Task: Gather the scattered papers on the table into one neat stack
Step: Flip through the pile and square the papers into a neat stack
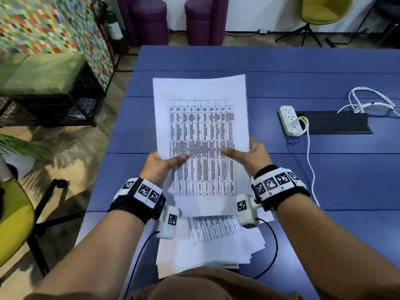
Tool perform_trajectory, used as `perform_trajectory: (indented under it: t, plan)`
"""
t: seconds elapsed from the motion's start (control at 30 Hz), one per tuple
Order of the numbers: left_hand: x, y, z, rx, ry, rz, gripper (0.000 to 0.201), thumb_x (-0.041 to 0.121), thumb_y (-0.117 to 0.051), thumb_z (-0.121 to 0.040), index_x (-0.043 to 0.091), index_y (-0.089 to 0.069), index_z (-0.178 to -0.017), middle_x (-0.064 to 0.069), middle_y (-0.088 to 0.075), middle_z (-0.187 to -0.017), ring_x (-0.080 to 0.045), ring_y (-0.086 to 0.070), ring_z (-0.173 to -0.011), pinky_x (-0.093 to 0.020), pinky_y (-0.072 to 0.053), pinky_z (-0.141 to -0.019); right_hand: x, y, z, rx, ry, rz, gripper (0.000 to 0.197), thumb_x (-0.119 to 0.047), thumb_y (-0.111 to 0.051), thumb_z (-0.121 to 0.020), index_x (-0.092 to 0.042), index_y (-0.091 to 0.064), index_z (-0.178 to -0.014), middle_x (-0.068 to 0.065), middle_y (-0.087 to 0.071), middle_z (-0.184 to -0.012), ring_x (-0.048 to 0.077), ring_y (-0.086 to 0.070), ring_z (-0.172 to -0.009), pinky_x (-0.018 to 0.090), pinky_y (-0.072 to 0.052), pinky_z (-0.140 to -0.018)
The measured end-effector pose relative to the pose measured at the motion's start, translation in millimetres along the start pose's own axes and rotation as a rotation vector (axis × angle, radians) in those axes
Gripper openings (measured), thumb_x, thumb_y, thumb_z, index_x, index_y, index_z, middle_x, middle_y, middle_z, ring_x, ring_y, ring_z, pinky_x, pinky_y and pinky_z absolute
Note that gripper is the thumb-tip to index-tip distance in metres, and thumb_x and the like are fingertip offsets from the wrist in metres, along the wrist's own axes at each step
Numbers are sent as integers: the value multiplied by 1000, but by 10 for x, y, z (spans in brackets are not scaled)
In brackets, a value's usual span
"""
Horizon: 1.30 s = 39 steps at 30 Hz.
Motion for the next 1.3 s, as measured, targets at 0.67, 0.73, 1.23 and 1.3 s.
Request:
perform_trajectory:
  t: [0.67, 0.73, 1.23, 1.3]
  plan:
    - [-1340, 414, 338, 218, 318, -780, 33, 40, -66, -85, 10, -54, -88, -14, -48, -105, -37, -57, -90, -33, -49, -61, 1409, -29, 277, 102, -347, 715, 38, -33, -64, -89, -14, -58, -121, 12, -32, -134, 30, -51, -102, 31, -46, -86]
    - [-1374, 425, 305, 211, 325, -757, 33, 40, -66, -81, 10, -54, -90, -15, -52, -105, -38, -60, -86, -38, -56, -60, 1400, -48, 252, 76, -364, 605, 42, -30, -66, -88, -10, -55, -123, 11, -33, -128, 25, -53, -83, 25, -44, -75]
    - [-1399, 462, 299, 245, 194, -496, 19, 15, -64, -90, 2, -52, -94, -12, -58, -85, -26, -53, -73, -29, -41, -61, 1336, -83, 258, 108, -283, 424, 26, -24, -81, -73, -15, -61, -88, 4, -36, -118, 16, -50, -81, 20, -39, -74]
    - [-1367, 461, 298, 250, 173, -465, 21, 15, -64, -91, 2, -51, -101, -11, -60, -91, -27, -56, -79, -29, -44, -63, 1281, -137, 254, 78, -226, 394, 24, -22, -80, -72, -17, -58, -76, 8, -48, -110, 18, -52, -77, 20, -39, -70]
Point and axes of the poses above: each hand's wrist, its own z-axis away from the middle knuckle, its own y-axis out of the back of the hand, x = y × z, the point moved 6 cm from there along -z, towards the middle knuckle
